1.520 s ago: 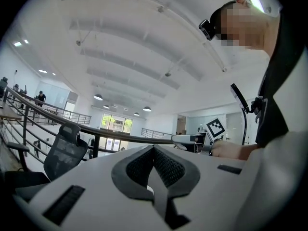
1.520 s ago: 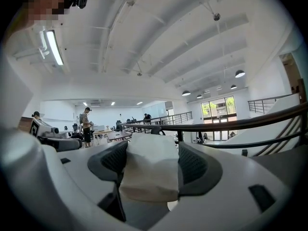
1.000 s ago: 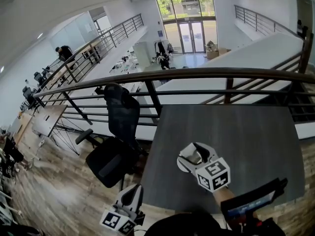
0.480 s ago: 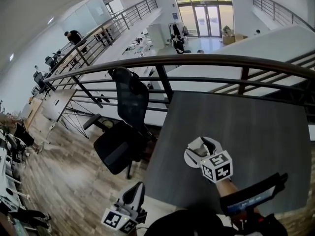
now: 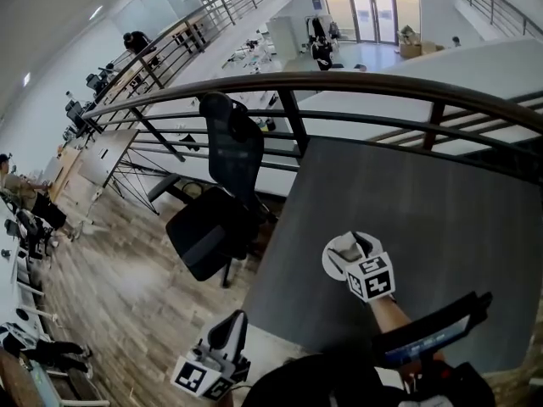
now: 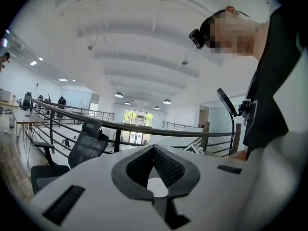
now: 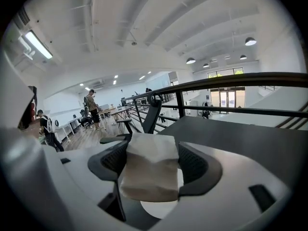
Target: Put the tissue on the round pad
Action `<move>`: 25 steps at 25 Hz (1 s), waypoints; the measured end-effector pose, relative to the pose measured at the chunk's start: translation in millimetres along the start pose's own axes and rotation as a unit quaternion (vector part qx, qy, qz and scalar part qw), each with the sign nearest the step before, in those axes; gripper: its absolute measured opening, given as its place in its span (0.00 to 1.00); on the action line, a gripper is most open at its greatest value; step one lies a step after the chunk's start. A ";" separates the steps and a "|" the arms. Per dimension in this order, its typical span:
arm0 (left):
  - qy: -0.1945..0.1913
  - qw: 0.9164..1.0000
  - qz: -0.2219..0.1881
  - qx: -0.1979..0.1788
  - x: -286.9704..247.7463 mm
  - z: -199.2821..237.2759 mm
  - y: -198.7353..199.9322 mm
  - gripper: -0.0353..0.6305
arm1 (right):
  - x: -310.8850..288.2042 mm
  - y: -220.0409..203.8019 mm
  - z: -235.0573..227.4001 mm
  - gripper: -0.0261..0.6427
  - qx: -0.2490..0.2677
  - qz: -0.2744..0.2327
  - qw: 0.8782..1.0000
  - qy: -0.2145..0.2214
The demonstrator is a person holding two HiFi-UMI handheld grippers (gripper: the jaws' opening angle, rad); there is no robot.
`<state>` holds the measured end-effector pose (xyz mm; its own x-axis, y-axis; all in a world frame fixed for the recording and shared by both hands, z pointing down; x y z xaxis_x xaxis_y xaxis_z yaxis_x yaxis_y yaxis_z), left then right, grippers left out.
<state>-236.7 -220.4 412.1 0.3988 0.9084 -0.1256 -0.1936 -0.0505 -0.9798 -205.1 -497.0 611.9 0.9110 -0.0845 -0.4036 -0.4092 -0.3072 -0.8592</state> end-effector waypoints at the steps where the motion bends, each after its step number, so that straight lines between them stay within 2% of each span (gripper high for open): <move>1: 0.007 1.000 0.011 -0.008 1.9 3.9 -7.0 0.06 | -4.5 -6.2 -4.1 0.54 0.001 0.007 1.000 -0.001; 4: 0.023 0.999 0.029 -0.012 3.9 6.3 -13.4 0.06 | -17.8 -27.4 -14.3 0.54 0.000 0.027 1.000 -0.001; 7: 0.019 1.000 0.016 0.005 -5.1 -0.5 -3.7 0.06 | -31.4 -50.1 -22.7 0.54 -0.007 0.061 0.998 0.001; 10: 0.022 1.000 0.020 0.006 -6.6 1.0 -4.4 0.06 | -42.4 -71.5 -31.0 0.54 -0.015 0.089 0.996 -0.004; 25: 0.057 0.998 0.036 -0.003 6.6 4.8 -7.8 0.06 | -64.2 -122.3 -45.2 0.54 -0.011 0.153 0.988 -0.009</move>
<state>-236.8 -212.0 419.7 0.4835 0.8491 -0.2128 -0.2208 -0.1169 -0.9683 -211.2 -496.9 757.1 0.7435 -0.1598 -0.6493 -0.6641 -0.2901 -0.6890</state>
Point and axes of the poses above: the fingertips, and each gripper's own axes: x backward along the fingers, z to its left, y out of its top, the point moved 2 cm from there along x, backward along the fingers, and after that the axes turned 14 degrees about y, right-handed, at the moved point
